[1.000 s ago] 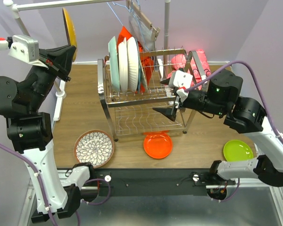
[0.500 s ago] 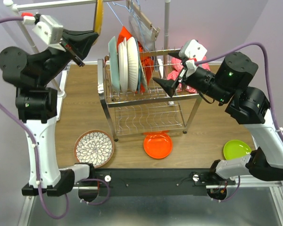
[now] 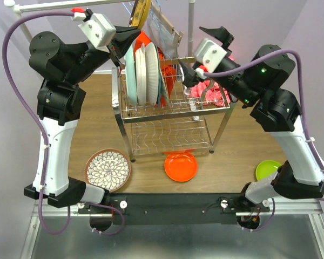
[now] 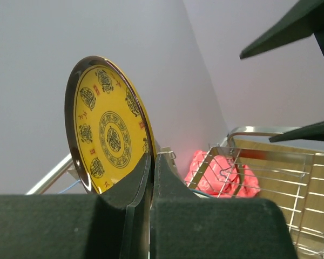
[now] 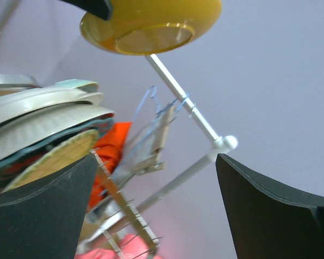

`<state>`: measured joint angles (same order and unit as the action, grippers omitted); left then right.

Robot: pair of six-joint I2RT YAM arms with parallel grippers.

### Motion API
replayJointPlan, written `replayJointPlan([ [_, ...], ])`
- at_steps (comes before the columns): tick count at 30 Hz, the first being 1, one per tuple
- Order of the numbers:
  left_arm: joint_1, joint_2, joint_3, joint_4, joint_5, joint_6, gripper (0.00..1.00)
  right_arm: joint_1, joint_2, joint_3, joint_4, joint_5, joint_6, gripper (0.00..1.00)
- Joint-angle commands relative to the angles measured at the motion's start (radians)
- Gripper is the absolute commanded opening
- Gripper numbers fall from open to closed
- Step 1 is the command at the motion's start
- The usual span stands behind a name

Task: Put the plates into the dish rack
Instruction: Pass the plate from the left arm to the right

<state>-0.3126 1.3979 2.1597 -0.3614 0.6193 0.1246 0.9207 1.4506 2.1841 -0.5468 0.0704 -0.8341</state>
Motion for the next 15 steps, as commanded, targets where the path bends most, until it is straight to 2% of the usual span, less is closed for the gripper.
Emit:
replayJointPlan([
  [1,-0.04,-0.025,0.011,-0.039,-0.125,0.193,0.0,-0.019,0.092,0.141,0.041,0.0,-0.177,1.0],
  [3,-0.051,-0.031,-0.004,-0.054,-0.17,0.236,0.0,-0.023,0.14,0.224,0.041,0.018,-0.105,1.0],
  [6,-0.075,-0.051,-0.037,-0.057,-0.242,0.315,0.0,-0.026,0.159,0.238,0.091,0.061,0.056,1.0],
  [10,-0.106,-0.071,-0.064,-0.057,-0.328,0.398,0.0,-0.064,0.188,0.266,0.209,0.138,0.361,1.0],
  [15,-0.155,-0.088,-0.098,-0.041,-0.426,0.496,0.0,-0.103,0.221,0.313,0.234,0.086,0.66,0.95],
])
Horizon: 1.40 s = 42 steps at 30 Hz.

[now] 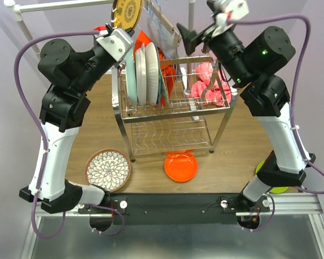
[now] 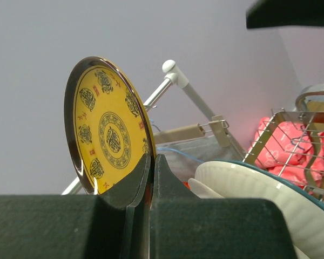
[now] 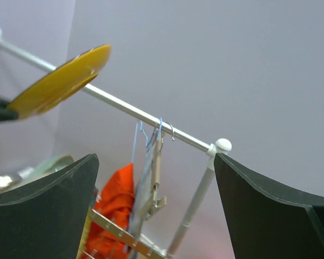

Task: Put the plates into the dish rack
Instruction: Pass the plate from the left arm to the right

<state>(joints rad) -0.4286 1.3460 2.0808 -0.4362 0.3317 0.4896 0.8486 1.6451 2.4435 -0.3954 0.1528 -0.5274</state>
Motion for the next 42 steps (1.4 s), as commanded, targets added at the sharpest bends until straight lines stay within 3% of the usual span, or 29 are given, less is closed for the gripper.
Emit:
replayJointPlan([
  [1,-0.05,-0.044,-0.025,0.037,-0.151,0.141,0.0,-0.037,0.028,0.054,0.086,-0.048,0.441,0.95],
  [6,-0.122,-0.068,-0.079,0.059,-0.252,0.205,0.0,-0.046,0.083,0.101,0.135,-0.148,0.694,0.86],
  [13,-0.223,-0.11,-0.163,0.12,-0.411,0.296,0.0,-0.057,0.156,0.123,0.165,-0.255,0.927,0.85],
  [34,-0.443,-0.033,-0.169,0.122,-0.677,0.518,0.0,-0.066,0.196,0.098,0.168,-0.253,1.04,0.81],
  [42,-0.501,-0.025,-0.179,0.134,-0.74,0.564,0.0,-0.082,0.206,0.088,0.167,-0.236,1.098,0.63],
])
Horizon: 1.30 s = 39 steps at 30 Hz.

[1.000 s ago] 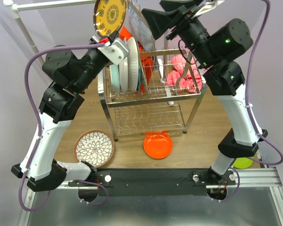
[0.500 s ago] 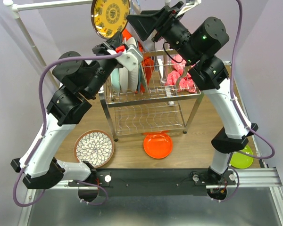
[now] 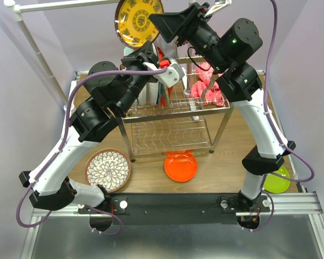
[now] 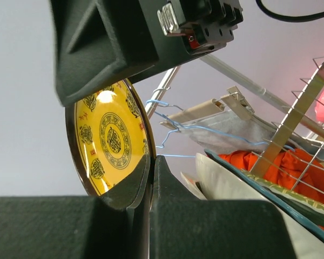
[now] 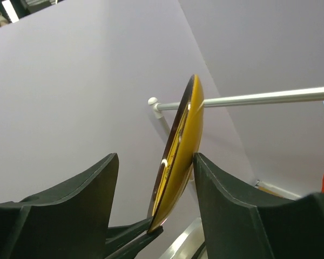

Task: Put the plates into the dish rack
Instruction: Pass the plate from the left arm to the right

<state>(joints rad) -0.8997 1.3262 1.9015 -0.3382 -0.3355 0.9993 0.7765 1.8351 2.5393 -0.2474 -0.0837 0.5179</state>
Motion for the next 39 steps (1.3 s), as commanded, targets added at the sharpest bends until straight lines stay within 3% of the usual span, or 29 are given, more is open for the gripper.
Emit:
replayJointPlan([
  [1,-0.036,-0.004,0.001,0.038,-0.079,0.058,0.0,-0.01,0.018,-0.008,0.019,0.008,0.054,0.61],
  [7,-0.087,0.001,-0.004,0.054,-0.132,0.099,0.0,-0.016,0.019,-0.02,0.017,0.045,0.06,0.42],
  [11,-0.114,0.008,-0.002,0.064,-0.164,0.125,0.0,-0.026,0.015,-0.031,0.011,0.062,0.062,0.21],
  [17,-0.148,0.008,-0.028,0.105,-0.203,0.156,0.0,-0.052,0.009,-0.028,0.01,0.078,0.045,0.01],
  [21,-0.159,0.002,-0.053,0.158,-0.203,0.16,0.01,-0.08,0.01,-0.014,0.01,0.078,0.045,0.01],
  [22,-0.162,-0.004,-0.07,0.171,-0.203,0.16,0.05,-0.085,0.01,-0.013,0.011,0.078,0.048,0.0],
  [23,-0.163,-0.007,-0.077,0.183,-0.201,0.16,0.1,-0.094,0.012,-0.007,0.011,0.078,0.051,0.01],
  [24,-0.166,-0.008,-0.082,0.198,-0.2,0.159,0.22,-0.097,0.013,-0.004,0.011,0.078,0.054,0.01],
  [29,-0.169,-0.018,-0.101,0.217,-0.201,0.134,0.46,-0.128,0.023,0.03,0.023,0.07,0.071,0.01],
  [30,-0.169,-0.022,-0.104,0.222,-0.201,0.127,0.58,-0.134,0.024,0.042,0.028,0.07,0.076,0.01],
  [33,-0.169,-0.041,-0.122,0.235,-0.194,0.102,0.64,-0.154,0.029,0.062,0.037,0.068,0.076,0.01],
  [39,-0.169,-0.093,-0.159,0.283,-0.169,0.042,0.64,-0.194,0.013,0.096,0.051,0.062,0.027,0.01],
])
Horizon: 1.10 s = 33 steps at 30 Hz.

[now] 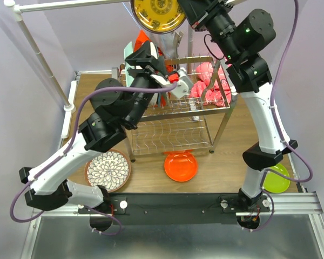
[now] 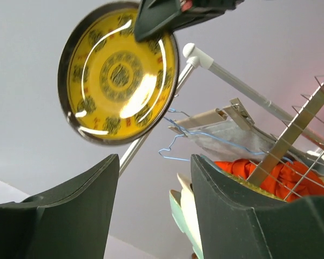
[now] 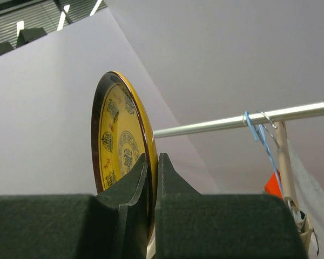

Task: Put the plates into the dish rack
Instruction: Pass the plate from the left arm to the right, then pass the plate from the right arm to the left

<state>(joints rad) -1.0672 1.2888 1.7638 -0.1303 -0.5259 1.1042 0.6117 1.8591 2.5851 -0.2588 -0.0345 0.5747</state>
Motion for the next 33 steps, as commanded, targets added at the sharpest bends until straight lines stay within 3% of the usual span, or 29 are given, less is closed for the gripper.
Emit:
replayJointPlan([
  [1,-0.002,-0.068,-0.023,0.077,0.024,-0.076,0.64,-0.035,-0.014,0.052,0.064,0.012,-0.041,0.01],
  [7,0.001,-0.111,-0.007,0.118,0.043,-0.214,0.67,-0.085,-0.072,0.03,0.073,-0.007,-0.194,0.01],
  [15,0.042,-0.152,0.049,0.126,0.018,-0.432,0.76,-0.107,-0.245,-0.183,0.084,-0.068,-0.609,0.01],
  [25,0.321,-0.151,0.103,0.006,0.176,-0.786,0.77,-0.109,-0.439,-0.424,0.079,-0.136,-1.113,0.01],
  [33,0.434,-0.175,0.097,-0.086,0.21,-0.983,0.77,-0.107,-0.521,-0.588,-0.002,-0.347,-1.692,0.01],
])
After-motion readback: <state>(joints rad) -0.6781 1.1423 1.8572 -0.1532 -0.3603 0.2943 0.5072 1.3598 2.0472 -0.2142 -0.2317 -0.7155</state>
